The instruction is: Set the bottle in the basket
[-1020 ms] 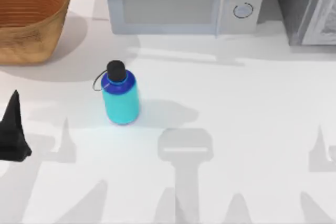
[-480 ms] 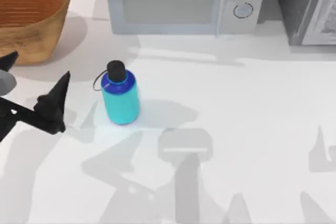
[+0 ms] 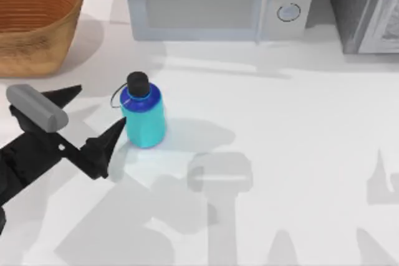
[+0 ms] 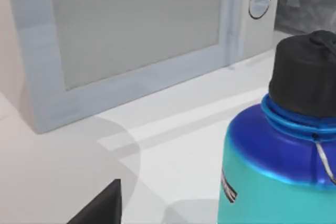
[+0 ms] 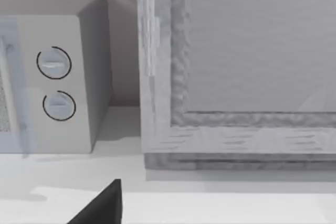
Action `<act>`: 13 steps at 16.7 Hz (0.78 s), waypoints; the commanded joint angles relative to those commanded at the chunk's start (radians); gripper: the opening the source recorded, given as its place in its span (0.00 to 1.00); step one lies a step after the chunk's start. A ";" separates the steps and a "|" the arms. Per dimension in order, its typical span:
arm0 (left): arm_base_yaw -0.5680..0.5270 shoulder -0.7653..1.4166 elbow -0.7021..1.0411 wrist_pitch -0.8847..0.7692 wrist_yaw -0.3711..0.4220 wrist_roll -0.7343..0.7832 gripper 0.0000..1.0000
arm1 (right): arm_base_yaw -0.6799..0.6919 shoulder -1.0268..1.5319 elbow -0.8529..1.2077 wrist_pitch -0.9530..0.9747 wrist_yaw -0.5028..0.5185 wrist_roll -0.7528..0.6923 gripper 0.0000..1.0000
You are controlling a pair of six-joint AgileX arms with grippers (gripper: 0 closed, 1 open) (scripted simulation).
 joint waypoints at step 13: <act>-0.021 0.248 0.051 0.180 0.074 0.008 1.00 | 0.000 0.000 0.000 0.000 0.000 0.000 1.00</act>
